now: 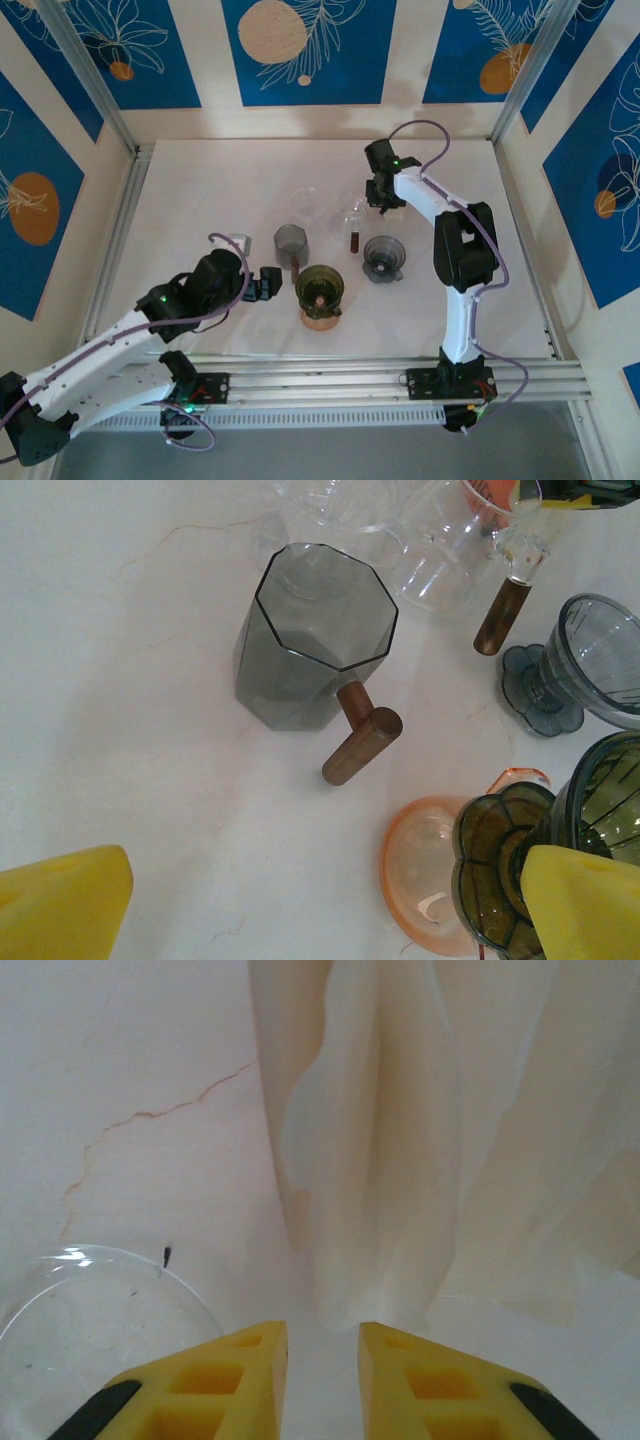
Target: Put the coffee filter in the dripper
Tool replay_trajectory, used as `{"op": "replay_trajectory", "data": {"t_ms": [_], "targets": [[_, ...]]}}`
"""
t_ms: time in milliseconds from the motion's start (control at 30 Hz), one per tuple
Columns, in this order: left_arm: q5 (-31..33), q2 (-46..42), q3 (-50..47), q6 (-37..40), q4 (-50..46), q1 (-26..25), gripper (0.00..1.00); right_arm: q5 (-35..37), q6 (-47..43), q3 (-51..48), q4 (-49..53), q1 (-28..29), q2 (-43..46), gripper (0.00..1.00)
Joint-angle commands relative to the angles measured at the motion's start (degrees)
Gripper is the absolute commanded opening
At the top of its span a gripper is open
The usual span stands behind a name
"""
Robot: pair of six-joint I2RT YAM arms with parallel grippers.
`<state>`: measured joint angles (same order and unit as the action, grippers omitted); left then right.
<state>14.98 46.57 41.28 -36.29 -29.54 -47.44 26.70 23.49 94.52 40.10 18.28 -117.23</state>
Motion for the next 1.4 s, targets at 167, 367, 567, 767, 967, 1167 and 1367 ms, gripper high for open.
{"op": "replay_trajectory", "data": {"t_ms": [167,367,567,767,967,1167,1367], "targets": [[-0.8,-0.5,-0.8,-0.8,0.4,1.1,1.00,1.7,-0.3,3.0,1.5,-0.3,-2.5,0.26],[-1.0,-0.6,-0.9,-0.8,0.2,1.3,1.00,2.4,-0.9,3.8,1.6,0.0,-3.2,0.18],[-1.1,-0.7,-1.0,-0.9,0.1,1.5,1.00,2.9,-1.2,3.4,1.4,0.1,-2.4,0.08],[-1.3,-0.7,-1.0,-0.8,0.1,1.6,1.00,3.0,-1.9,2.3,-0.2,0.6,-1.0,0.00],[-1.4,-0.8,-0.9,-0.8,0.0,1.7,1.00,3.4,-2.7,0.7,-2.0,1.3,2.3,0.00],[-1.6,-0.7,-0.8,-0.6,0.2,2.0,1.00,4.6,-3.0,0.7,-0.8,1.7,4.5,0.00],[-1.9,-0.8,-0.4,-0.5,0.0,2.1,1.00,5.1,-3.3,0.3,0.0,1.8,7.2,0.00]]}}
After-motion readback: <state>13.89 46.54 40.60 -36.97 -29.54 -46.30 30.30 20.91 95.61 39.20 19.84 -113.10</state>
